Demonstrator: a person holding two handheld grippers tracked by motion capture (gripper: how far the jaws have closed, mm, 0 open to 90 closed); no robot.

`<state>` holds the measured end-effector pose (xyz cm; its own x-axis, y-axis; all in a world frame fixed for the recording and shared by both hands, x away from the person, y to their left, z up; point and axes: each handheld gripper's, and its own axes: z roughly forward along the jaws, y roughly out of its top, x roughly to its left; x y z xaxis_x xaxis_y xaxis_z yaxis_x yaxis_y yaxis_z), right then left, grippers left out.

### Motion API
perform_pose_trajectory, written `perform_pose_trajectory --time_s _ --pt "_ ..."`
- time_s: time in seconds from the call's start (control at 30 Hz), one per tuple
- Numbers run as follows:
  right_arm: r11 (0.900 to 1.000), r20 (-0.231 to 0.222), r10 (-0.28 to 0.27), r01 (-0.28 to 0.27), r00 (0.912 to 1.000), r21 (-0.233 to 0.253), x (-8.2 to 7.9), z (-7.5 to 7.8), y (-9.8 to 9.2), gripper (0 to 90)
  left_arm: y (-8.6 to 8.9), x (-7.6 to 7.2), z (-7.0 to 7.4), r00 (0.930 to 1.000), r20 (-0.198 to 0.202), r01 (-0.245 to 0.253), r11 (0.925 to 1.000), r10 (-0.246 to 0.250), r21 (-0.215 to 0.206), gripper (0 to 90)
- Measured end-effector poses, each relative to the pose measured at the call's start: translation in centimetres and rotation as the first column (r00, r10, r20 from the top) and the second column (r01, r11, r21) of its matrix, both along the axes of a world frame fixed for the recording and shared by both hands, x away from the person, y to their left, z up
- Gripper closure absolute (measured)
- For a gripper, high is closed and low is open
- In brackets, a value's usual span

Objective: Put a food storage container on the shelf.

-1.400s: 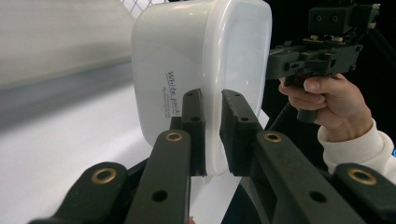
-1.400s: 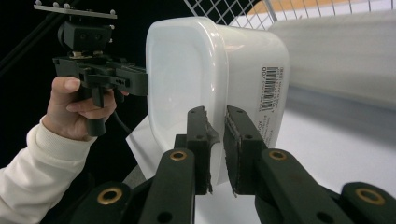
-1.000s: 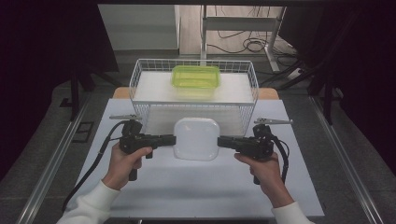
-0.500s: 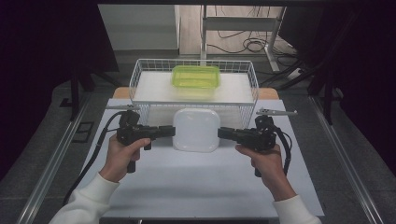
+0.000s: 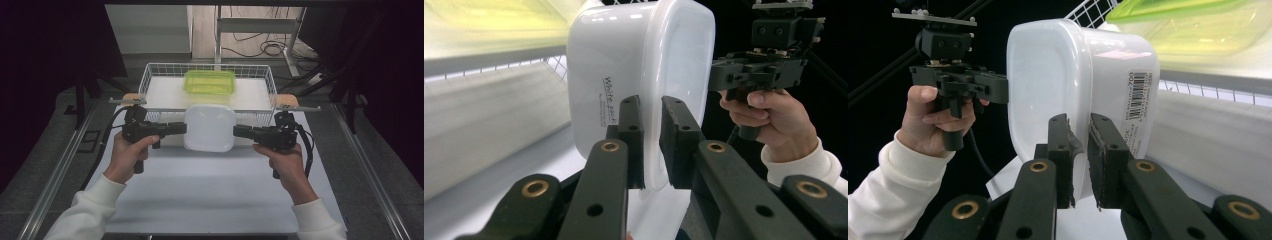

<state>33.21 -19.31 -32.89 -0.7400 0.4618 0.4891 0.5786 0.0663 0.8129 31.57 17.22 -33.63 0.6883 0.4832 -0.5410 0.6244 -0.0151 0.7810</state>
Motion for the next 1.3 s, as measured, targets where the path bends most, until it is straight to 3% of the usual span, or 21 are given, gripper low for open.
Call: perform_pose_trajectory --time_s 0.63,0.97,1.3 --pt "1.0 0.043 -0.018 0.018 0.9989 0.01 1.0 2.5 -0.3 79.9 -0.2 1.3 3.4 0.9988 0.047 0.008 1.0 -0.008 0.002 81.5" --pt "1.0 0.07 -0.019 0.019 0.9973 0.005 2.0 4.2 -0.2 79.7 0.0 2.6 6.2 0.9966 0.081 0.013 0.9999 -0.013 0.003 81.8" --pt "1.0 0.065 -0.017 0.016 0.9978 0.023 2.9 4.6 -0.2 79.8 0.2 3.6 6.5 0.997 0.077 0.011 0.9998 -0.01 -0.018 82.0"
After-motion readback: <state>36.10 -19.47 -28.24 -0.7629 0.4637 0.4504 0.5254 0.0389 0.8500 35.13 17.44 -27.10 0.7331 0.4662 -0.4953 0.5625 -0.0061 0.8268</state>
